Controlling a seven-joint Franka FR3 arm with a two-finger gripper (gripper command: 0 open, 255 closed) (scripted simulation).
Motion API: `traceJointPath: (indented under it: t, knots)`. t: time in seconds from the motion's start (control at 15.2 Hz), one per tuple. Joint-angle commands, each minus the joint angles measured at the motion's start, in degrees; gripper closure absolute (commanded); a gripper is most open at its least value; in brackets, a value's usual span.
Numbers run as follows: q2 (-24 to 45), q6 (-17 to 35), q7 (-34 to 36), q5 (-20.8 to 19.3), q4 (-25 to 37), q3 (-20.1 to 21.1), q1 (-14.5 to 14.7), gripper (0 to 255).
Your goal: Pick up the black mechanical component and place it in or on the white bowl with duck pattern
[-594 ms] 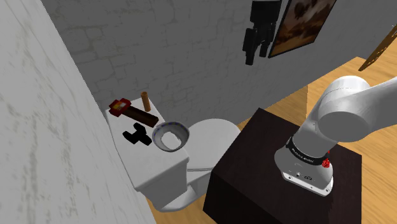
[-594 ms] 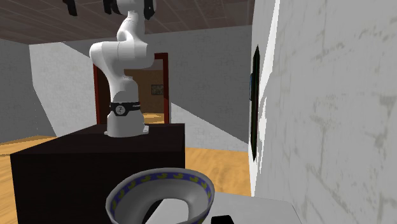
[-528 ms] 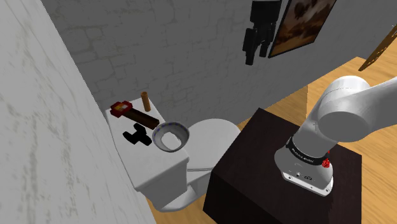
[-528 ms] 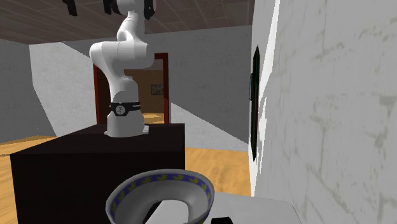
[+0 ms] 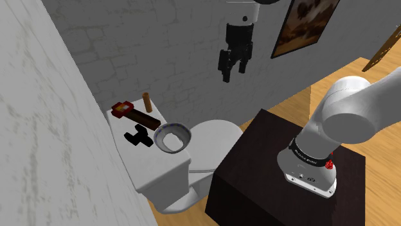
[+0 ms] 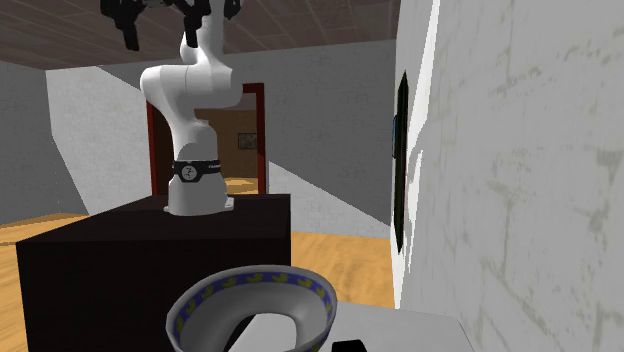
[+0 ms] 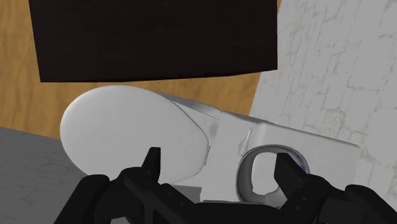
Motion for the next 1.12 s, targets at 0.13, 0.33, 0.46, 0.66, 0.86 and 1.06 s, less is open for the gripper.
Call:
traceJointPath:
  t: [0.13, 0.33, 0.46, 0.66, 0.86, 1.06]
  knots:
    - [6.9, 7.5, 3.6, 1.4, 0.5, 3.4, 0.9, 0]
    - [12.7, 12.7, 6.2, 1.7, 1.8, 5.7, 1.3, 0]
    - [16.8, 16.0, 8.1, 1.5, 3.0, 7.2, 1.4, 0]
    - [23.3, 20.5, 11.2, 0.5, 5.5, 9.3, 1.6, 0]
    - [30.0, 24.4, 14.7, -1.4, 8.8, 10.9, 1.9, 0]
    - [36.9, 27.7, 18.5, -4.2, 12.7, 12.1, 2.4, 0]
